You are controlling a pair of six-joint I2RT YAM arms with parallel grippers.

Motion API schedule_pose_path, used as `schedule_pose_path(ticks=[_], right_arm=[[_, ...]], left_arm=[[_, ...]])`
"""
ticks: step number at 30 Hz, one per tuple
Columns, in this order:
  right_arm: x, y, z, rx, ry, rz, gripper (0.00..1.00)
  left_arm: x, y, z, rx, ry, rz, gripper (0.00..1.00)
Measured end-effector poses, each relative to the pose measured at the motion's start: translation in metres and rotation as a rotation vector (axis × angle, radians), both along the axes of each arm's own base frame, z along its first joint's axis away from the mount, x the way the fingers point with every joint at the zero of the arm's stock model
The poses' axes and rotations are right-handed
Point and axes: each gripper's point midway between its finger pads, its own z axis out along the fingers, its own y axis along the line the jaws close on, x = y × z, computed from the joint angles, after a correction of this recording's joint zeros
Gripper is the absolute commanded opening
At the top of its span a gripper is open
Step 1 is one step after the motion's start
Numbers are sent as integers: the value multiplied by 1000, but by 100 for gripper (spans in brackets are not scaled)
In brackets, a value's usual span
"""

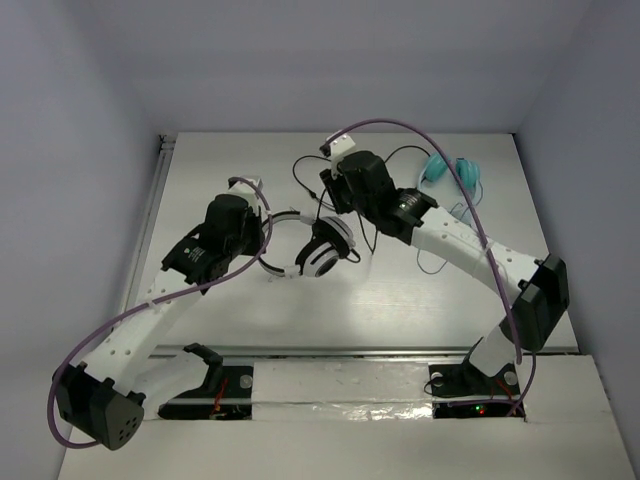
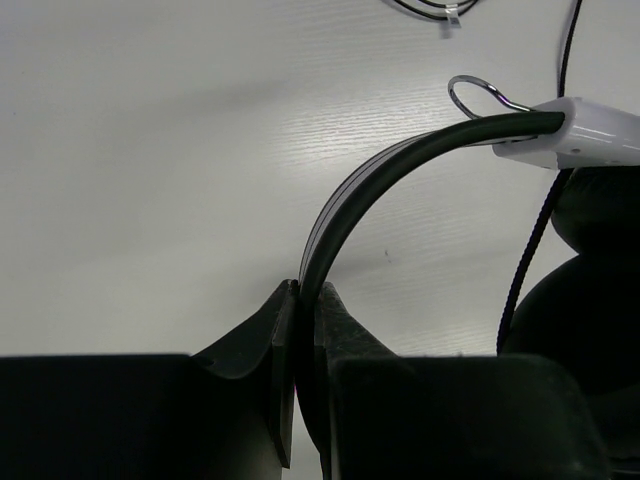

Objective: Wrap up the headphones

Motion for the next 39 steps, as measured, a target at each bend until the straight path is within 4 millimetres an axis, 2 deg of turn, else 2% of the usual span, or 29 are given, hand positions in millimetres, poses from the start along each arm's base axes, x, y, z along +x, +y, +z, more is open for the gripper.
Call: schedule_pose_path(ticks=[5,10,13,18,22,23,24,25,26,29,35,39], right_arm=[[26,-8,13,73,-34,17,45],[38,-9,20,144,-49,83,41],[32,0,5,198,-21,152,41],[9,15,-42,298,90,271,42],[4,13,-61,381,132,302,42],[6,10,-62,411,132,309,44],[6,6,-64,447,141,317,49],[6,2,-65,484,149,331,58],[6,-1,-66,516,157,345,70],[3,-3,-68,580,190,411,83],[-12,27,-83,653,287,599,91],[-13,43,-81,701,323,692,93]], left_arm=[[-8,-8,-3,0,24,-76,0],[-11,-11,-4,-7,34,-99,0],[-11,-15,2,-26,28,-116,0],[-7,-22,30,-65,-21,-133,0],[-3,-24,54,-85,-61,-129,0],[-3,-24,59,-86,-66,-126,0],[-2,-23,63,-85,-68,-124,0],[-1,-23,65,-84,-66,-122,0],[-1,-23,67,-83,-62,-121,0],[-2,-25,69,-81,-36,-125,0],[-7,-38,85,-119,-8,-189,0],[-11,-50,97,-168,-12,-241,0]])
